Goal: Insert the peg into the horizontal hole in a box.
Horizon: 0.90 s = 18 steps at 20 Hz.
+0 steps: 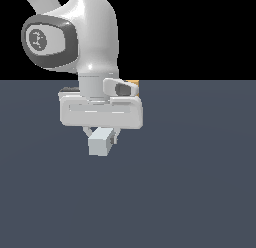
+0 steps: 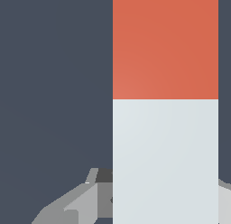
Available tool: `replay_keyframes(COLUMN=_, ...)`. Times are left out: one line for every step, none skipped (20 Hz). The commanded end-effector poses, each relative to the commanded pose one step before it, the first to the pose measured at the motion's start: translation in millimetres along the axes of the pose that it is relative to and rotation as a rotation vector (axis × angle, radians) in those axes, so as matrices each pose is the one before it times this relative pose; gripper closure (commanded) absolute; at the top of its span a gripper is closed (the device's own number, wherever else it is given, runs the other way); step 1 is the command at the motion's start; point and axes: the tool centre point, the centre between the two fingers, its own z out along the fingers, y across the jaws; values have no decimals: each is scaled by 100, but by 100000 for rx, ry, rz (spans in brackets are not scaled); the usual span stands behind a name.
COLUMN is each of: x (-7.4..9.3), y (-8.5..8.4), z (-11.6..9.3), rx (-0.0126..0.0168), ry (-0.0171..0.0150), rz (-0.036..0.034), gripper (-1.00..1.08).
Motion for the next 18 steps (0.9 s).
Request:
replay_keyframes(x=2003, y=-500, z=-522, rx=-316, ry=2, rz=-372, gripper=108)
replay_keyframes(x=635, y=-168, z=-119, rx=1, ry=-1, rz=-169, gripper=108)
replay_keyframes(x=557, y=-141, z=-104, rx=1, ry=-1, rz=-146, gripper=108)
replay_keyframes(x=482, y=-116, z=-90, rx=1, ry=0, rz=-129, gripper=108)
replay_keyframes(x=401, y=-91, z=-76, rx=1, ry=1, rz=-98, gripper=108)
replay_keyframes(x=330, y=-69, z=-62, rx=1, ry=1, rz=-85, gripper=108)
replay_keyframes(x=258, y=-49, z=-48, rx=1, ry=2, rz=-69, gripper=108)
replay_keyframes(x=184, y=-32, z=-34, rx=1, ry=2, rz=-49, gripper=108)
replay_keyframes(x=94, y=-14, z=-20, rx=0, ry=0, rz=0, gripper=108)
replay_keyframes(x=31, y=-4, z=-7, rx=0, ry=0, rz=0, gripper=108)
replay_keyframes(x=0, y=0, z=0, rx=0, ry=0, rz=0, gripper=108)
replay_keyframes(x=0, y=0, z=0, rx=0, ry=0, rz=0, gripper=108)
replay_keyframes(x=0, y=0, z=0, rx=0, ry=0, rz=0, gripper=108)
replay_keyframes(x=7, y=-111, z=139, rx=299, ry=-51, rz=-141, gripper=108)
replay_keyframes(x=8, y=47, z=-30, rx=-46, ry=15, rz=-5, gripper=108)
replay_keyframes(x=25, y=139, z=-121, rx=-192, ry=59, rz=-16, gripper=108)
replay_keyframes(x=24, y=139, z=-115, rx=-180, ry=56, rz=-15, gripper=108)
replay_keyframes(x=8, y=46, z=-42, rx=-66, ry=20, rz=-6, gripper=108)
